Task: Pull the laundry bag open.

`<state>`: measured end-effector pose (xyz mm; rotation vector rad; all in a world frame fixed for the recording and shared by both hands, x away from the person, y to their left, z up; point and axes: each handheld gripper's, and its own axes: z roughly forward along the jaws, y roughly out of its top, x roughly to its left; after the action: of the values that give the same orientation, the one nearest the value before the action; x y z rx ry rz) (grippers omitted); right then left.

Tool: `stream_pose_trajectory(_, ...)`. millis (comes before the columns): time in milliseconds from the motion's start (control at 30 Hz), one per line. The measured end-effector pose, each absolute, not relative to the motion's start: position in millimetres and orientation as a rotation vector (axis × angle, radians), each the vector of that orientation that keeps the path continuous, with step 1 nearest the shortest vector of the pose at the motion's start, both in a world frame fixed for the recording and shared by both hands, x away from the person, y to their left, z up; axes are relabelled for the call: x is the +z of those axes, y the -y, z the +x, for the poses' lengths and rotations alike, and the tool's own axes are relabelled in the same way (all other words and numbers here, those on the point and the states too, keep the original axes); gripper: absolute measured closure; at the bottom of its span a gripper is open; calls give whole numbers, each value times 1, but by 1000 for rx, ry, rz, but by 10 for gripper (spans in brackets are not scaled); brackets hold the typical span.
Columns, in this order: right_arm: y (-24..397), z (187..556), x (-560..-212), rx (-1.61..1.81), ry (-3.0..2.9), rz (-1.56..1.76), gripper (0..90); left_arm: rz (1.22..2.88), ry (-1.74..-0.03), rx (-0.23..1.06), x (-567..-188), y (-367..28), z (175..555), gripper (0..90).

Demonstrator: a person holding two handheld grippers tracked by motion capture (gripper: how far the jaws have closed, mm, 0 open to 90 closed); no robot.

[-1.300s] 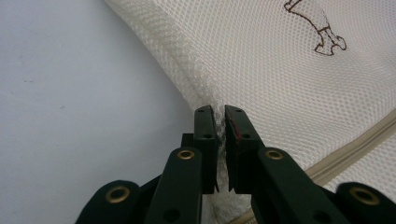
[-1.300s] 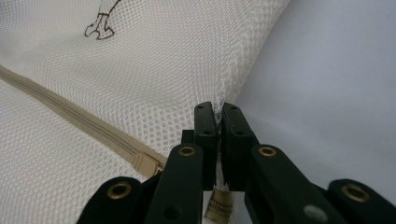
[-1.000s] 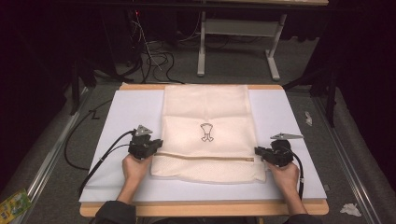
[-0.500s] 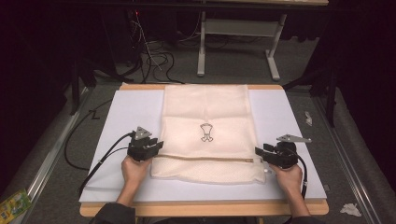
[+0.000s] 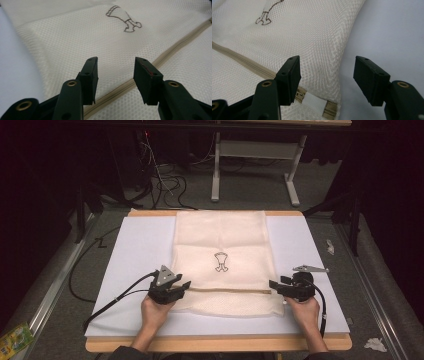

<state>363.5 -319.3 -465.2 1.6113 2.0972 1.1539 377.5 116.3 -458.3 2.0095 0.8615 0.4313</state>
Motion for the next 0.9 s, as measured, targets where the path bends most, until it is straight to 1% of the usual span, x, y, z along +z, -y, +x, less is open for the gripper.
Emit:
stream_pose_trajectory(133, 317, 367, -468, 1138, -2109, 1634, 394, 2031, -816, 412, -457, -94, 377, 541)
stream_pose_trajectory(300, 313, 371, -471, 1114, -2136, 1646, 401, 2022, -807, 386, -457, -82, 378, 536)
stream_pose_trajectory(367, 312, 372, -472, 1112, -2148, 1657, 405, 2034, -788, 370, -457, -70, 378, 536)
stream_pose_trajectory(433, 311, 372, -472, 1123, -2154, 1669, 441, 2039, -777, 361, -457, -66, 378, 533)
stream_pose_trajectory(467, 311, 373, -472, 1136, -2166, 1674, 445, 2060, -755, 363, -455, -56, 378, 532)
stream_pose_trajectory(500, 311, 373, -472, 1136, -2166, 1674, 445, 2060, -755, 363, -455, -56, 378, 529)
stream_pose_trajectory(533, 309, 372, -472, 1126, -2167, 1668, 460, 2070, -739, 355, -455, -50, 378, 529)
stream_pose_trajectory(567, 308, 372, -472, 1107, -2178, 1661, 498, 2080, -725, 346, -454, -44, 378, 502)
stream_pose_trajectory(600, 308, 372, -472, 1105, -2179, 1655, 513, 2098, -704, 331, -454, -32, 377, 493)
stream_pose_trajectory(667, 308, 372, -472, 1094, -2184, 1647, 529, 2115, -686, 335, -455, -25, 376, 492)
stream_pose_trajectory(700, 308, 372, -471, 1086, -2190, 1636, 547, 2136, -662, 335, -456, -15, 376, 489)
stream_pose_trajectory(733, 307, 371, -471, 1056, -2202, 1610, 586, 2158, -640, 309, -458, -2, 376, 483)
stream_pose_trajectory(767, 307, 371, -471, 1046, -2206, 1600, 598, 2169, -630, 303, -458, 5, 376, 481)
stream_pose_trajectory(833, 305, 371, -471, 1026, -2210, 1589, 614, 2176, -618, 294, -459, 11, 376, 481)
stream_pose_trajectory(867, 303, 370, -470, 984, -2220, 1550, 675, 2187, -610, 297, -458, 16, 376, 478)
stream_pose_trajectory(900, 303, 370, -470, 984, -2220, 1550, 675, 2184, -605, 296, -458, 19, 376, 478)
